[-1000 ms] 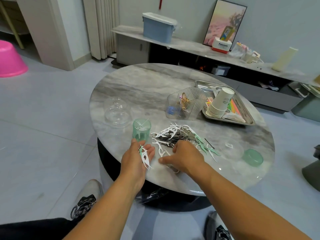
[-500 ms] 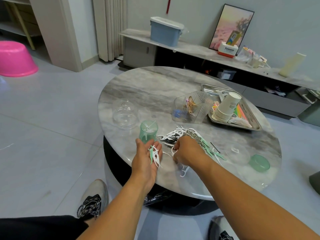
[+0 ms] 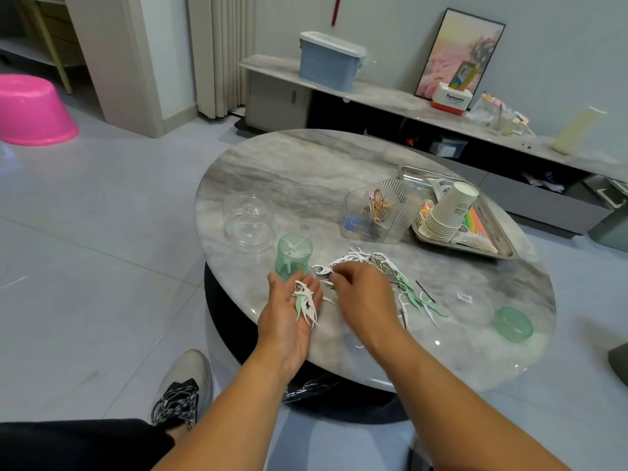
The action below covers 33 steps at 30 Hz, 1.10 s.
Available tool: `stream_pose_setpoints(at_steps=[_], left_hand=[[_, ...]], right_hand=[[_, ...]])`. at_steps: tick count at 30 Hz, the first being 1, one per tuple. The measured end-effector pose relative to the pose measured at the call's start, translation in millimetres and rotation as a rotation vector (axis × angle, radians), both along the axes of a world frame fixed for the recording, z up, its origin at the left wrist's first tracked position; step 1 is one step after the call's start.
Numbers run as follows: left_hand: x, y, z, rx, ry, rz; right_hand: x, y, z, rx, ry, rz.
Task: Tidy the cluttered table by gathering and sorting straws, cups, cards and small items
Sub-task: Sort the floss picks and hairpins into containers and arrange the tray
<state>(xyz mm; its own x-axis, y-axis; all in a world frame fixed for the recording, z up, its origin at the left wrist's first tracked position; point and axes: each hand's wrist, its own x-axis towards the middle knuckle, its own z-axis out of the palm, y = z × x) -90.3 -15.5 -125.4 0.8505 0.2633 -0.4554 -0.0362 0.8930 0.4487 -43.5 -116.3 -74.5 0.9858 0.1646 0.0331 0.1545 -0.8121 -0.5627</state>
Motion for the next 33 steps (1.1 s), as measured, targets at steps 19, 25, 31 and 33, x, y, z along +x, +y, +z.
stream_pose_setpoints(at_steps=[19, 25, 31, 33], left_hand=[[6.9, -18.2, 3.4, -0.013, 0.075, 0.364], [5.1, -17.5, -0.6, 0.027, 0.054, 0.300], [4.3, -15.1, -3.9, 0.072, 0.084, 0.232], [4.8, -13.8, -4.0, 0.040, 0.071, 0.249]], right_hand=[[22.8, 7.5, -10.8, -0.368, 0.178, 0.117], [18.6, -4.4, 3.7, 0.070, 0.352, -0.053], [5.7, 4.5, 15.4, 0.336, 0.620, 0.002], [15.9, 3.4, 11.8, 0.299, 0.430, -0.056]])
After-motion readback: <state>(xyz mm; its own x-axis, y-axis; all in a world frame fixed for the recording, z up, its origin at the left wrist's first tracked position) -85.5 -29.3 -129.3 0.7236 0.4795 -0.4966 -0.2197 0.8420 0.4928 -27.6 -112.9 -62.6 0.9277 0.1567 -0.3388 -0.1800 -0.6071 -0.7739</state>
